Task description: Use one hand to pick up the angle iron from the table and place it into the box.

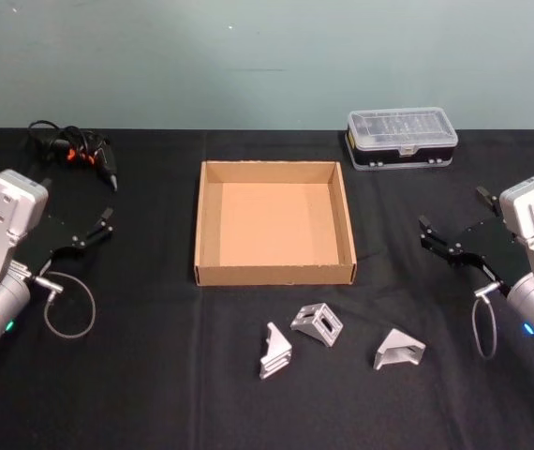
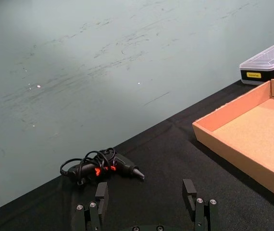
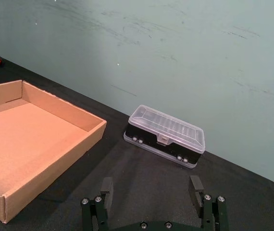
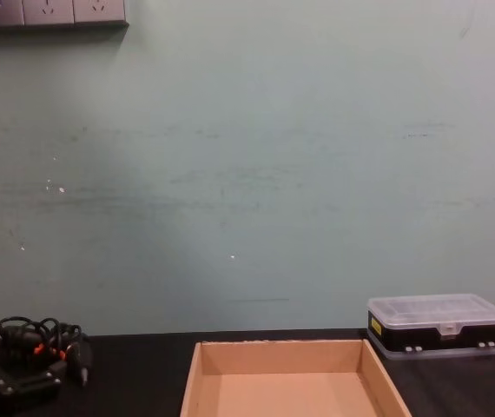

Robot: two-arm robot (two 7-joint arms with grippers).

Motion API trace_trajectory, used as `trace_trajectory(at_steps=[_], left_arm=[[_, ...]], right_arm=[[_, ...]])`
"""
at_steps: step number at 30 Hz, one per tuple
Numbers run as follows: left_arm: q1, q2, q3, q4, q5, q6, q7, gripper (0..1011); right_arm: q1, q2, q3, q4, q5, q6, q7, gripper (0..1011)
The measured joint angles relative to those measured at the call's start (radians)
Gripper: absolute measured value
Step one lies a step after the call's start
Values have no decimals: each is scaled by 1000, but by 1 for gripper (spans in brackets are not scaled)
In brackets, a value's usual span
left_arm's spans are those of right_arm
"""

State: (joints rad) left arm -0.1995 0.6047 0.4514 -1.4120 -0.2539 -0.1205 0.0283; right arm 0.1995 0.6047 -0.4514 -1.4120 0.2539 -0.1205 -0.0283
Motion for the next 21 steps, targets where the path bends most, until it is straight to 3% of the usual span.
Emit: trace_trajectory(at_steps=[21], left_arm=[[0,0,0,0,0,0,0,1011]], right_arm=[[0,0,0,0,0,0,0,1000]])
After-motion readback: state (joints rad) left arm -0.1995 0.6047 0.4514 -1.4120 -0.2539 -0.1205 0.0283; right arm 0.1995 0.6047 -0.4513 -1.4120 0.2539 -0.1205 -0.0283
